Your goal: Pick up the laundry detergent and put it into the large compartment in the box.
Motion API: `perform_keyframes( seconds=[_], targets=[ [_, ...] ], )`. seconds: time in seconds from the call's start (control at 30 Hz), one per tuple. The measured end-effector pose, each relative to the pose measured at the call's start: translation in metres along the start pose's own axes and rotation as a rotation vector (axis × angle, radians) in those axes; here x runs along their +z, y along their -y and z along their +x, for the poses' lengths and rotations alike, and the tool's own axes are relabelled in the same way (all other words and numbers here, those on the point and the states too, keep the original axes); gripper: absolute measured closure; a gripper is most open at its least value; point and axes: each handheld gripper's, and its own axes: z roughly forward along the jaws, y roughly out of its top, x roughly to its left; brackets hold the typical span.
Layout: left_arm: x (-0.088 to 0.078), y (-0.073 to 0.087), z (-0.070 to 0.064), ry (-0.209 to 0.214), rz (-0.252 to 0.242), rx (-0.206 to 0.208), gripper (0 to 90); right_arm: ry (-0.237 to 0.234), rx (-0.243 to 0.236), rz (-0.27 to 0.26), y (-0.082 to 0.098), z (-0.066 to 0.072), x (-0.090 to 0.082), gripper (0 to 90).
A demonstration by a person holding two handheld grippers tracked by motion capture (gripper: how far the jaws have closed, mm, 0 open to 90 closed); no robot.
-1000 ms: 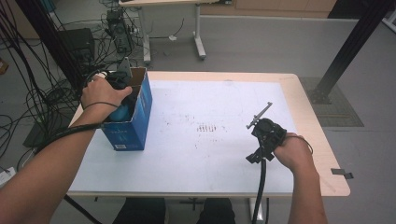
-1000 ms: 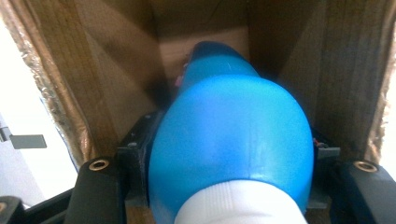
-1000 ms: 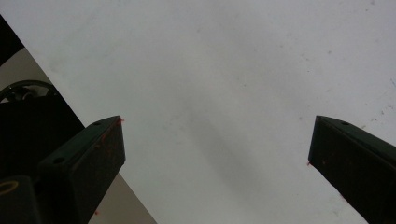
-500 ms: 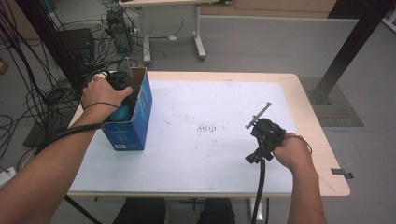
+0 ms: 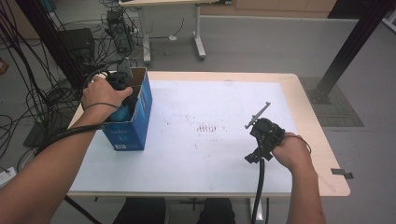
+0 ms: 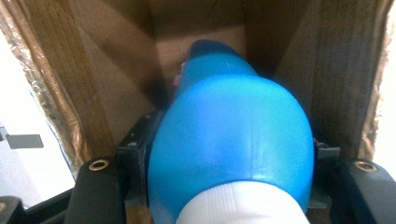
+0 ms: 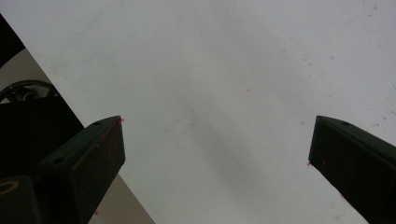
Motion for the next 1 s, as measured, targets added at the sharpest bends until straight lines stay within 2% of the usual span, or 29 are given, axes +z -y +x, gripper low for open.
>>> perform_keyframes(
  seconds=[1.0],
  targets=[
    [0.0,0.0019,0.0027,0.008,-0.002,0.003,36.6,0.001,0.001,0.004,-0.001,0.0013,0.0005,3.8]
  ],
)
